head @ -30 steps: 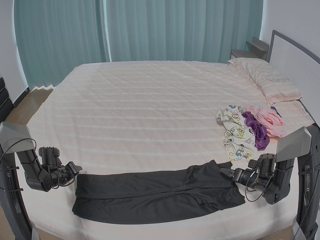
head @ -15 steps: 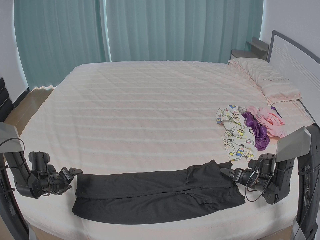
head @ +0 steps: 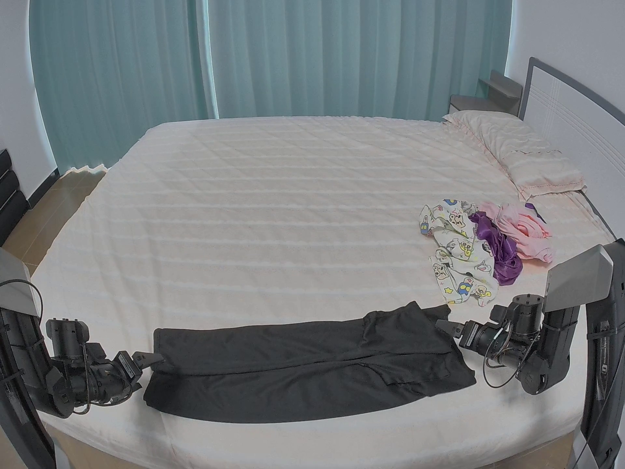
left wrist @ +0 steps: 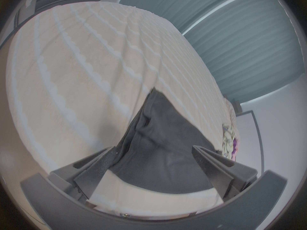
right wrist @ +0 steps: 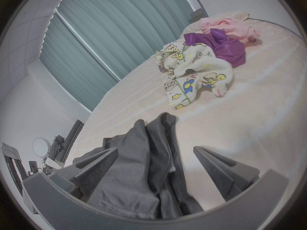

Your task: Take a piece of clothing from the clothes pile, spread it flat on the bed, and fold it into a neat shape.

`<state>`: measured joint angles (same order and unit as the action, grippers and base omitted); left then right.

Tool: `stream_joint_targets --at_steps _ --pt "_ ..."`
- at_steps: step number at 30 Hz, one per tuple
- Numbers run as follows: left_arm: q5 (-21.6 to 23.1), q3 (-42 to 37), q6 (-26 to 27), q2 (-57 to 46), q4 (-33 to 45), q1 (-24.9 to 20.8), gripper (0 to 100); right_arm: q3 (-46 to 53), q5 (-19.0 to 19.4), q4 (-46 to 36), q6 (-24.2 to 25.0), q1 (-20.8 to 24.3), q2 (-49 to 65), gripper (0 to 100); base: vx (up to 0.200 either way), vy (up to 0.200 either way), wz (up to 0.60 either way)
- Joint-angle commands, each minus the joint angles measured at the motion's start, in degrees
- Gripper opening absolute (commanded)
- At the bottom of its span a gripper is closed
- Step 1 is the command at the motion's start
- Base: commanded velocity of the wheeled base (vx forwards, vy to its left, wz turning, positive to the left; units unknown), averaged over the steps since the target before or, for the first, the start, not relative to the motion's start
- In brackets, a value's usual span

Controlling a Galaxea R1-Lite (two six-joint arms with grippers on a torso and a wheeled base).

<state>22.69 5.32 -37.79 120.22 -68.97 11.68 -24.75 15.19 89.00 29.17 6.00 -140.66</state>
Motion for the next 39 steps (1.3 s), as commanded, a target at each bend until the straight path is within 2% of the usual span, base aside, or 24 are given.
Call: stream_joint_targets --at_steps 1,3,6,16,19,23,27,28,31,33,36,39 --pt "-0.1 -3.8 2.9 2.9 -2.6 -1.7 100 -0.4 0.1 0.6 0.0 -0.5 0.0 100 -0.200 0.000 0.00" --pt "-0.3 -5.0 5.2 4.5 -4.3 -2.0 100 -0.4 0.1 0.6 0.0 -0.5 0.0 100 -0.100 0.000 0.00" --pt "-1.1 -5.0 5.4 6.3 -6.6 -2.4 100 -0.3 0.1 0.6 0.0 -0.3 0.0 100 0.000 0.000 0.00" --pt "-4.1 -4.0 4.9 9.2 -10.3 -3.8 100 -0.4 0.1 0.6 0.0 -0.1 -0.1 100 0.000 0.000 0.00" --pt "-5.5 -2.7 2.8 9.7 -10.8 -4.9 100 -0.4 0.1 0.6 0.0 -0.1 -0.1 100 0.000 0.000 0.00" --pt "-12.9 1.7 -2.6 11.6 -11.2 -8.5 100 -0.4 0.0 0.6 0.0 0.1 -0.1 100 0.000 0.000 0.00" --pt "-15.4 2.2 -3.1 12.5 -11.3 -9.7 100 -0.4 0.0 0.6 0.0 0.1 -0.1 100 0.000 0.000 0.00" --pt "-15.4 2.2 -2.9 12.5 -11.3 -9.7 0 -0.4 0.0 0.6 0.0 0.0 -0.1 100 0.000 0.000 0.00" --pt "-15.8 2.2 -2.6 12.7 -11.2 -9.9 0 -0.4 0.0 0.6 0.0 0.1 -0.1 100 0.000 0.000 0.00" --pt "-18.6 2.3 -2.6 13.5 -11.2 -11.2 0 -0.4 0.0 0.6 0.0 0.0 -0.1 100 0.000 0.000 0.00" --pt "-20.3 1.8 -2.6 13.5 -11.2 -11.4 0 -0.4 0.0 0.6 0.0 0.0 -0.1 100 0.000 0.000 0.00" --pt "-20.6 0.9 -2.6 13.1 -11.2 -11.4 0 -0.4 0.0 0.6 0.0 0.0 -0.1 100 0.000 0.000 0.00"
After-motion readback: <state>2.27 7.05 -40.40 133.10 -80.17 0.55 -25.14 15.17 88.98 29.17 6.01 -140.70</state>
